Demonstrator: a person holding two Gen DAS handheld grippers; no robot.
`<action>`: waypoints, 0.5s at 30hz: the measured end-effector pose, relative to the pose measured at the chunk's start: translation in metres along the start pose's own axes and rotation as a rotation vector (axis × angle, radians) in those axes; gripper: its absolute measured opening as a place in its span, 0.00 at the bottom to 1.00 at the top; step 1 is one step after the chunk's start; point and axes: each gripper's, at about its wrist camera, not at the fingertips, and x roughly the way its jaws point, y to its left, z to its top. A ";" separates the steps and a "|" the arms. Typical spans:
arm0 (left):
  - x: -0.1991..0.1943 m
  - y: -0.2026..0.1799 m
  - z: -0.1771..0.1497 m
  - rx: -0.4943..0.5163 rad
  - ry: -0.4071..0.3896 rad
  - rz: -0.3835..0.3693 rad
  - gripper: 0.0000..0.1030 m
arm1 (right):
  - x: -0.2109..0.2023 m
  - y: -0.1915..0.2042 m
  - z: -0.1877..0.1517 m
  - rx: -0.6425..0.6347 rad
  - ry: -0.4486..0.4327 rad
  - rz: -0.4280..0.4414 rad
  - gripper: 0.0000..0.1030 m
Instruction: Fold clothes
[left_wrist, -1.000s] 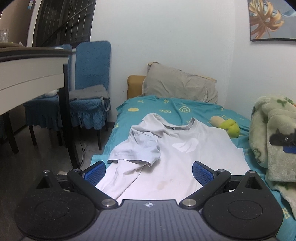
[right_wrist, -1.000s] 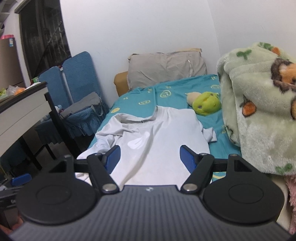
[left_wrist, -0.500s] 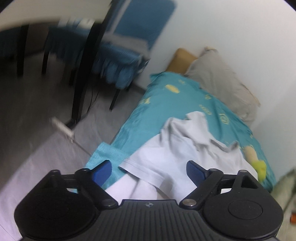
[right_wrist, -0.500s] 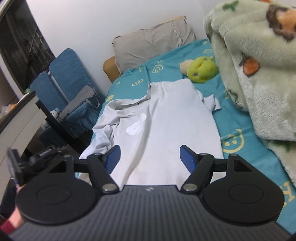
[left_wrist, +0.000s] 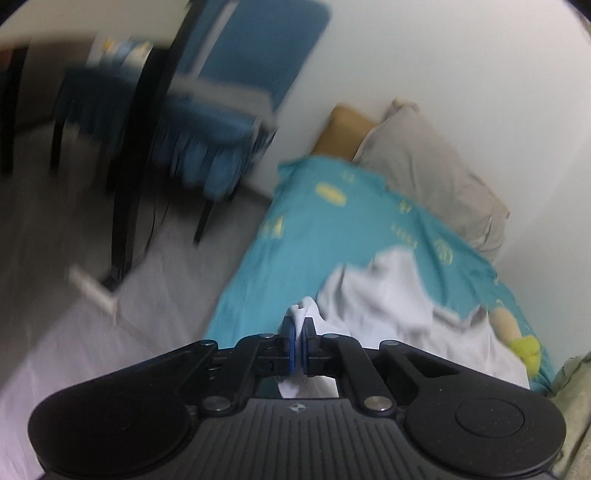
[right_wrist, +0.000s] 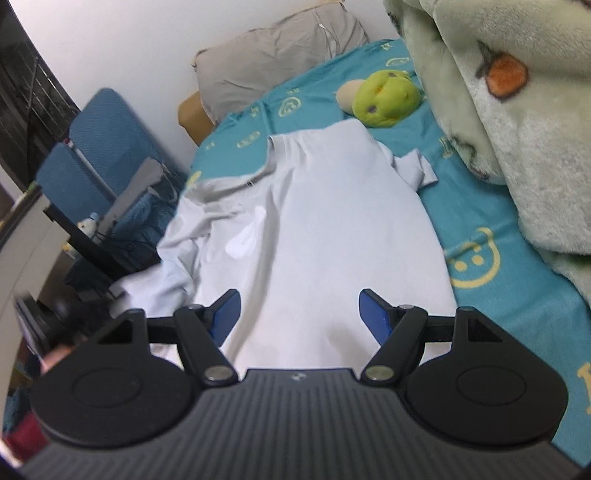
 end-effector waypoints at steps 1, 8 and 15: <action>0.003 -0.004 0.016 0.031 -0.026 0.021 0.03 | 0.000 0.000 -0.001 0.004 0.000 -0.007 0.70; 0.072 -0.038 0.116 0.286 -0.139 0.336 0.03 | 0.016 0.011 0.003 -0.068 -0.031 -0.088 0.70; 0.150 -0.028 0.102 0.360 -0.027 0.514 0.05 | 0.035 0.013 0.007 -0.112 -0.053 -0.143 0.70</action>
